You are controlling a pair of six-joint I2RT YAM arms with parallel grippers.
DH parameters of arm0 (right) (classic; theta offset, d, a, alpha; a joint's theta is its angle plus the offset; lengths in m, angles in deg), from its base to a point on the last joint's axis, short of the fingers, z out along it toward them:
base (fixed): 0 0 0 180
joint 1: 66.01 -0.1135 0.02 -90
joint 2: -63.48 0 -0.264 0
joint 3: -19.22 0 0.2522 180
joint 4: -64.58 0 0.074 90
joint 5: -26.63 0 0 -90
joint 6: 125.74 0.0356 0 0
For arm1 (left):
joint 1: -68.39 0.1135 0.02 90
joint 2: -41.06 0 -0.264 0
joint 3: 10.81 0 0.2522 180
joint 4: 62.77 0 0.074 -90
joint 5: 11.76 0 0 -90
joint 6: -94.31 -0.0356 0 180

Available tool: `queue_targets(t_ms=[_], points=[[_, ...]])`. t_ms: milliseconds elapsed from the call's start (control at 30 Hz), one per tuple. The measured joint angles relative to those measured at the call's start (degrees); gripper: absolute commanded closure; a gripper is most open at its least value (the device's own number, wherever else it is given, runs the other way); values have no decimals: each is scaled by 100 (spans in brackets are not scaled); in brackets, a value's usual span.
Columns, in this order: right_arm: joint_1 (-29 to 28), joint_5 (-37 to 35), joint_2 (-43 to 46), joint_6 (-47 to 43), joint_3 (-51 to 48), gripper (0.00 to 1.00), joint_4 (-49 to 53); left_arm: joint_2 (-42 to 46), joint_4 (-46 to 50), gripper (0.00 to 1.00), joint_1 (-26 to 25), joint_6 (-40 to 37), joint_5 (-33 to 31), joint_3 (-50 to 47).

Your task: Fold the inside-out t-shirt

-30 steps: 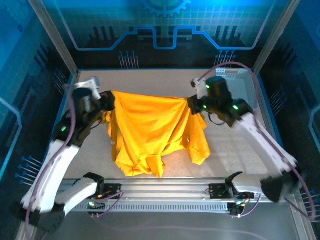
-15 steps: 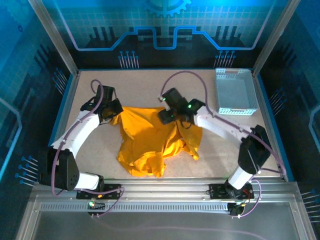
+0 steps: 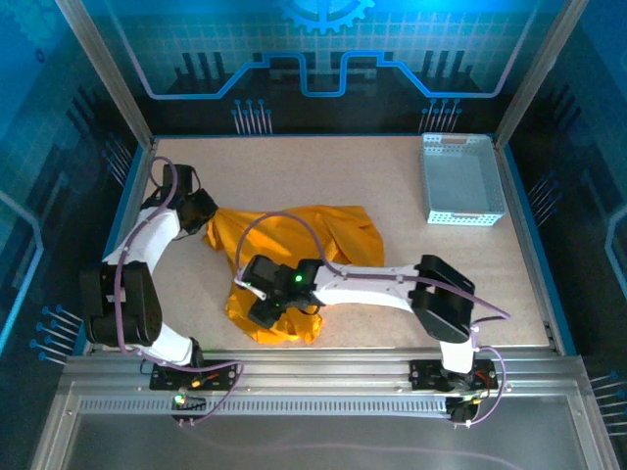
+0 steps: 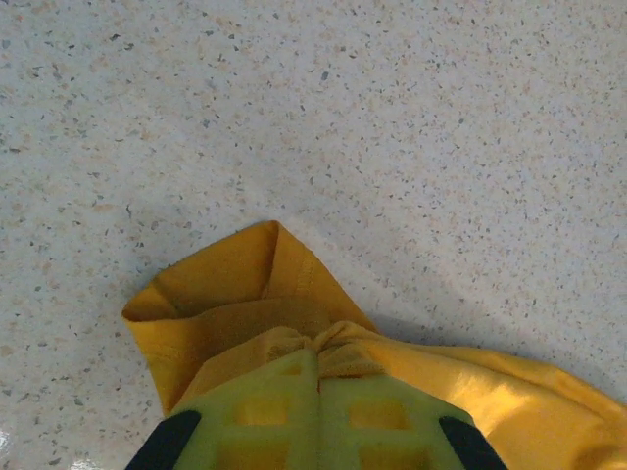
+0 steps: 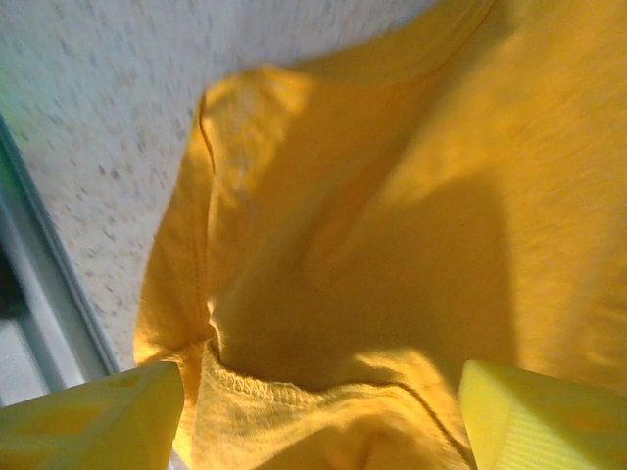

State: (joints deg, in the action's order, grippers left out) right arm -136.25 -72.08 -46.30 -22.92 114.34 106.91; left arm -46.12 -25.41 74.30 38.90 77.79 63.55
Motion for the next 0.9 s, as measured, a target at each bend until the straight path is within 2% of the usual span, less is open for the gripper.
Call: queue_targets(t_ms=[133,267,367,533,700,767,900], points=[[-33,26,-326,101,-155,32,-105,2,-50,100,76,0,81,-2],[22,-22,-490,264,-332,51,-170,28,-131,100,131,2,98,-70],[227,-98,-511,378,-437,55,-221,107,-155,100,151,7,96,-179],[1062,-216,-363,354,-752,52,-553,448,-170,100,157,140,70,-457],[1934,-332,20,-42,-1172,38,-682,675,-190,100,166,184,116,-678],[1908,-352,238,-271,-1255,33,-675,645,-199,100,166,195,144,-678],[1386,-431,748,-739,-1283,36,-704,468,-208,100,184,192,229,-678]])
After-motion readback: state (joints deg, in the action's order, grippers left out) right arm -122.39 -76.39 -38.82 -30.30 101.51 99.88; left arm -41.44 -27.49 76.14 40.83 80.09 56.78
